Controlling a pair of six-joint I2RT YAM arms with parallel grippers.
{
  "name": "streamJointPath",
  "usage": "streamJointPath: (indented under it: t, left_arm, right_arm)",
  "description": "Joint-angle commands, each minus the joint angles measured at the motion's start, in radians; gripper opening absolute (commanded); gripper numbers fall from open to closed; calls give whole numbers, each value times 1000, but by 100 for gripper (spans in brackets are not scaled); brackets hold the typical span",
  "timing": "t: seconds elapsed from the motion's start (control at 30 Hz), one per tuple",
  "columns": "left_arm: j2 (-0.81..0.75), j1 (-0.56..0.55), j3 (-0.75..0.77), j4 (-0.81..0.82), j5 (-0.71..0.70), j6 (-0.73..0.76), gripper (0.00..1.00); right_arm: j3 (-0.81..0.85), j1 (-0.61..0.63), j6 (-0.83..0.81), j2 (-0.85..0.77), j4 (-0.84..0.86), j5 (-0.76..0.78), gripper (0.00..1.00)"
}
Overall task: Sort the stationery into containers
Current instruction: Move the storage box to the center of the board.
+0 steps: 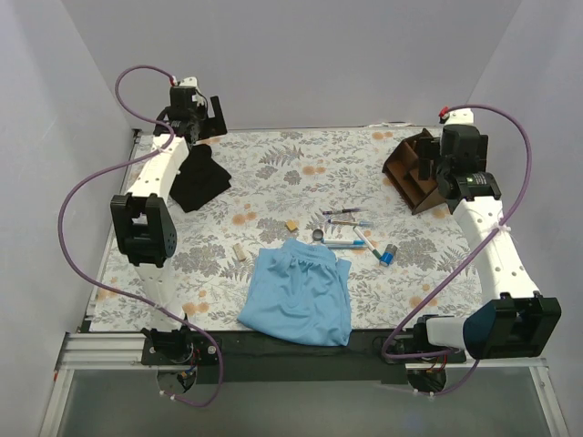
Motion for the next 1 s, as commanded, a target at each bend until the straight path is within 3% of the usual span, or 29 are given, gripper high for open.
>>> streamJointPath:
  t: [0.0, 0.2, 0.3, 0.33, 0.37, 0.47, 0.53, 0.63, 0.7, 0.87, 0.97]
  left_arm:
    - [25, 1, 54, -2, 105, 28, 98]
    - [110, -84, 114, 131, 314, 225, 95]
    - [133, -132, 89, 296, 435, 340, 75]
    - [131, -135, 60, 359, 580, 364, 65]
    - [124, -138, -17, 524, 640, 356, 58]
    - [146, -144, -105, 808, 683, 183, 61]
    - [192, -178, -63, 829, 661, 178, 62]
    - [300, -212, 32, 855, 627, 106, 76]
    - [388, -230, 131, 877, 635, 68, 77]
    - [600, -281, 376, 882, 639, 19, 75]
    - [692, -336, 454, 933, 652, 42, 73]
  right_arm:
    - [-5, 4, 36, -43, 11, 58, 98]
    - [-23, 1, 13, -38, 32, 52, 98]
    - [-22, -10, 22, -28, 41, -2, 98]
    - [-19, -23, 36, -28, 40, -49, 98]
    - [-22, -34, 49, -31, 40, -81, 98]
    - [-29, -98, 127, -44, 37, -206, 98]
    - [-28, -151, 174, -32, 28, -281, 98]
    - [32, -206, 209, 37, -18, -333, 96]
    - [87, -230, 185, 93, -25, -350, 93]
    - [202, -300, 195, 228, -66, -376, 91]
    - [249, -317, 171, 332, -58, -398, 83]
